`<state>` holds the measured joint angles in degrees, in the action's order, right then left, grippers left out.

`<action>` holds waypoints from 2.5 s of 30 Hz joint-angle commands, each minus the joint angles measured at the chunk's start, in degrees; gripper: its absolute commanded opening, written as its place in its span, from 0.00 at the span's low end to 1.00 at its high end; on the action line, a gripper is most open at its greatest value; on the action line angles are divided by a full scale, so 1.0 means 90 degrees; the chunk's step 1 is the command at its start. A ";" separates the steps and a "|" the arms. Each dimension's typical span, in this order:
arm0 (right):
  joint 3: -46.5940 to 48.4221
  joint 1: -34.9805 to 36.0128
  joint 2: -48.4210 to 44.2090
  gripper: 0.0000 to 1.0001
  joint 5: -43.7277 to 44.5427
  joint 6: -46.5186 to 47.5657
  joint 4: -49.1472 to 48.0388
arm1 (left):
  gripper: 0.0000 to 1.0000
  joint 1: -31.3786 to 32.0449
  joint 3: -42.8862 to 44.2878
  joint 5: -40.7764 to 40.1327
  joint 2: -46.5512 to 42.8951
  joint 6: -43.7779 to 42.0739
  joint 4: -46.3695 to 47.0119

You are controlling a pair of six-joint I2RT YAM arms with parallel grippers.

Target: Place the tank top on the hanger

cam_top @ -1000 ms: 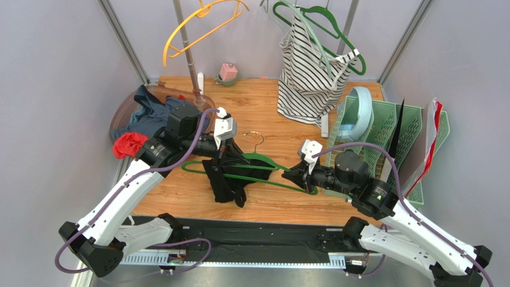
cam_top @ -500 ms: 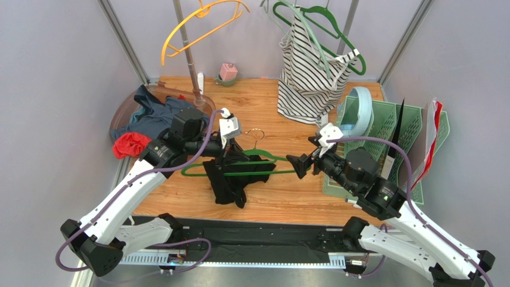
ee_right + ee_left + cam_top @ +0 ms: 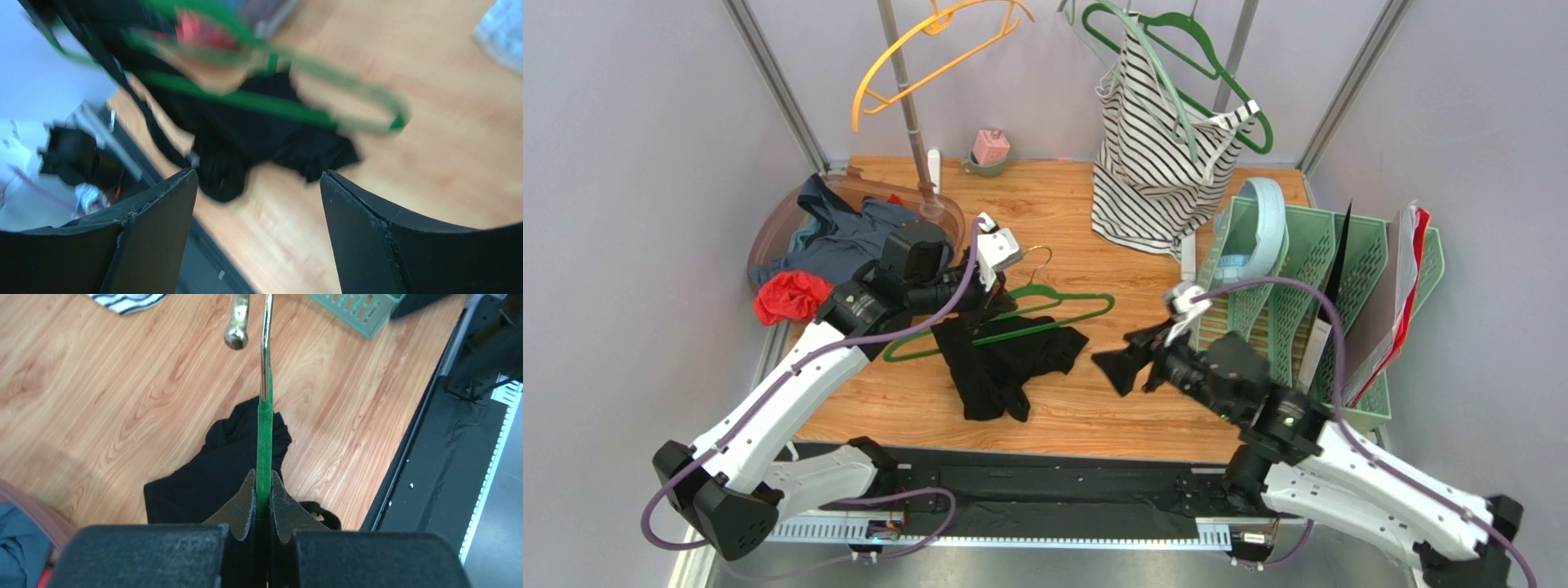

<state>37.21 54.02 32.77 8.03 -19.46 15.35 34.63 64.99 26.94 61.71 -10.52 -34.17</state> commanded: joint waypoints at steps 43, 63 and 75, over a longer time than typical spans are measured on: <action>-0.0316 0.2455 0.6876 0.56 0.1851 -0.4156 -0.5319 | 0.00 0.0000 -0.0620 -0.0054 -0.0949 0.0369 -0.0011; -0.1342 0.2553 0.3120 0.00 0.4213 -0.3805 -0.1333 | 0.00 0.0000 -0.0571 -0.0795 -0.1007 0.0378 -0.0060; -0.1282 0.2786 0.1972 0.00 0.4079 -0.4445 0.0891 | 0.00 0.0068 -0.0659 -0.0269 -0.0793 0.0593 0.0184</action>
<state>26.79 77.34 46.65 46.78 -51.92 15.29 34.74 59.22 21.52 53.71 -6.52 -35.27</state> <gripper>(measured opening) 0.009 0.031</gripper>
